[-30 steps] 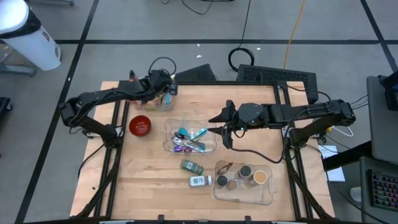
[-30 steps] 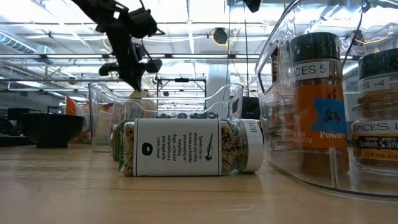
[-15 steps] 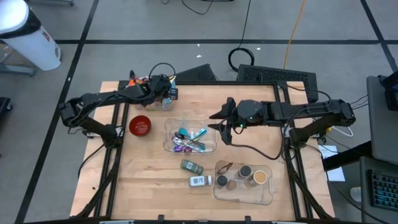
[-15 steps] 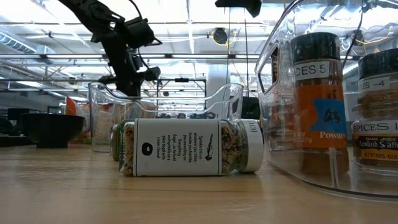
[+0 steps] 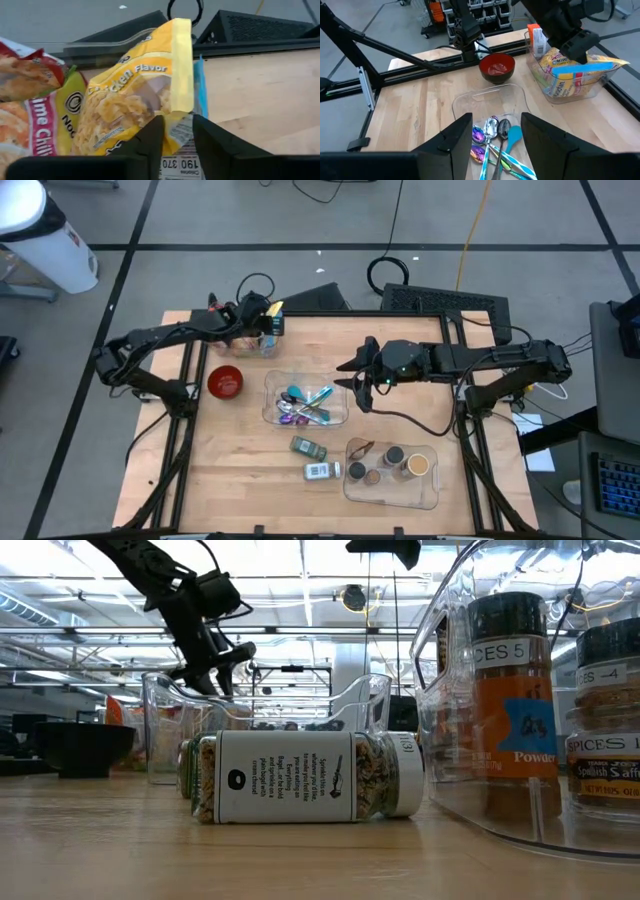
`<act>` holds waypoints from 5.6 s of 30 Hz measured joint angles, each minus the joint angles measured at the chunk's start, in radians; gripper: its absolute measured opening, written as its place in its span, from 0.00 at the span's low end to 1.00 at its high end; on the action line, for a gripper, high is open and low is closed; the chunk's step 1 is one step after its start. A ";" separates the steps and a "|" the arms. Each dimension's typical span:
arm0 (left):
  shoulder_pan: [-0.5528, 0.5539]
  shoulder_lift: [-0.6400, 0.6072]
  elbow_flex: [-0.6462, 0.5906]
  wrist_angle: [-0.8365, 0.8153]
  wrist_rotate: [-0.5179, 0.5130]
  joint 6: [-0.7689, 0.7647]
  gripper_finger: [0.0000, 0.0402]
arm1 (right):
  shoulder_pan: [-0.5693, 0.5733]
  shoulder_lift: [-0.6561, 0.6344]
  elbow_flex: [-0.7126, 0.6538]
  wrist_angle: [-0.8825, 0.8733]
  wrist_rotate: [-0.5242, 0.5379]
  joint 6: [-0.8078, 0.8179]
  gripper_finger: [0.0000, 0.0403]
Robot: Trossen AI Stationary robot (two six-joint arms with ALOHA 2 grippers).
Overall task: Pick & Place Food Item
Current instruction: Put the yellow noodle pack into the top transparent bin, then put the green seasoning bottle into the bottom transparent bin
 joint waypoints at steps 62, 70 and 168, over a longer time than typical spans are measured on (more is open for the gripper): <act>-1.018 -0.248 0.001 1.029 -0.224 0.260 0.46 | 0.003 0.000 -0.370 0.769 -0.430 0.266 0.40; -1.012 -0.246 0.001 1.289 -0.213 0.545 0.46 | 0.003 0.000 -0.382 0.974 -0.379 0.285 0.40; -0.906 0.438 0.281 -0.182 0.282 0.770 0.75 | 0.209 -0.003 -0.088 0.653 0.502 0.003 0.40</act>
